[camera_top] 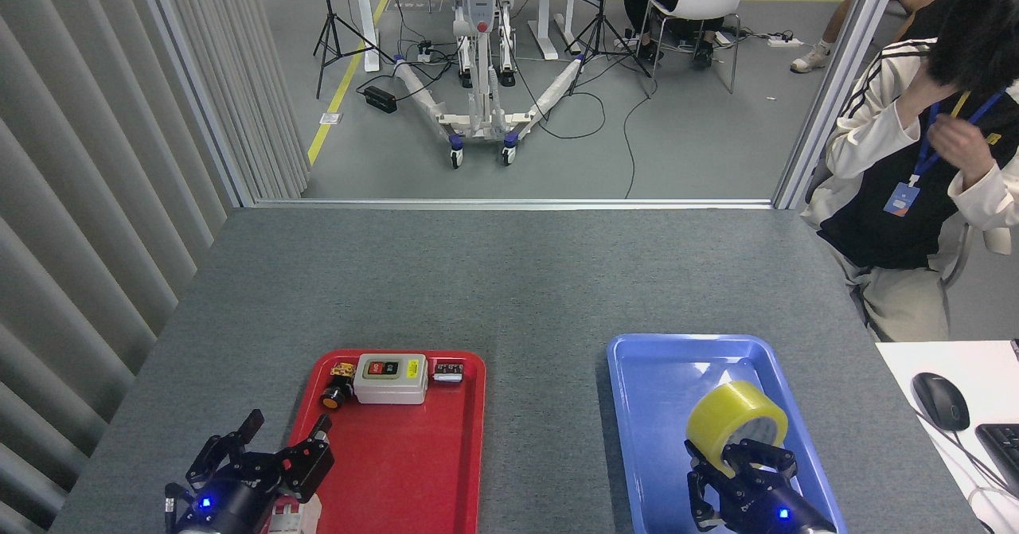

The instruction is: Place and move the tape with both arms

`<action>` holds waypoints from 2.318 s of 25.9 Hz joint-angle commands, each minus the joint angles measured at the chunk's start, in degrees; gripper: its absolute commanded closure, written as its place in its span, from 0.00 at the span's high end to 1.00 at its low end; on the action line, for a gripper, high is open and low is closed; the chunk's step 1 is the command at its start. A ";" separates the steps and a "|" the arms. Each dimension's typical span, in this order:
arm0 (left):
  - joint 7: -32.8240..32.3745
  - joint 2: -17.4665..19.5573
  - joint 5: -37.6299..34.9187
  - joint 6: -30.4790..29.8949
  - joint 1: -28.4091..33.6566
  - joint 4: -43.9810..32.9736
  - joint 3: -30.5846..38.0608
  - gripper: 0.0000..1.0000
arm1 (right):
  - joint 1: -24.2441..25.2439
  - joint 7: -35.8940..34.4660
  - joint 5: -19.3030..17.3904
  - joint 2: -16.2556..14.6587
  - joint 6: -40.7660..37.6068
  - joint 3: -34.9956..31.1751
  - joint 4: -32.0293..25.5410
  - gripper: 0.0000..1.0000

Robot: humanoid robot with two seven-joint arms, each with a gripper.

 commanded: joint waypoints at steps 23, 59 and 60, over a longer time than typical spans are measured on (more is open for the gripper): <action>10.12 1.43 1.60 8.02 -1.60 1.00 -1.91 1.00 | -10.55 27.93 -12.93 0.85 26.67 5.40 5.20 1.00; 10.56 1.70 0.28 4.41 -2.92 5.57 -2.97 1.00 | 2.19 -25.77 -9.94 5.95 21.75 -3.30 4.41 1.00; 10.56 1.69 0.28 4.41 -2.83 5.48 -2.97 1.00 | 2.19 -26.39 -9.94 5.95 21.83 -3.30 4.33 1.00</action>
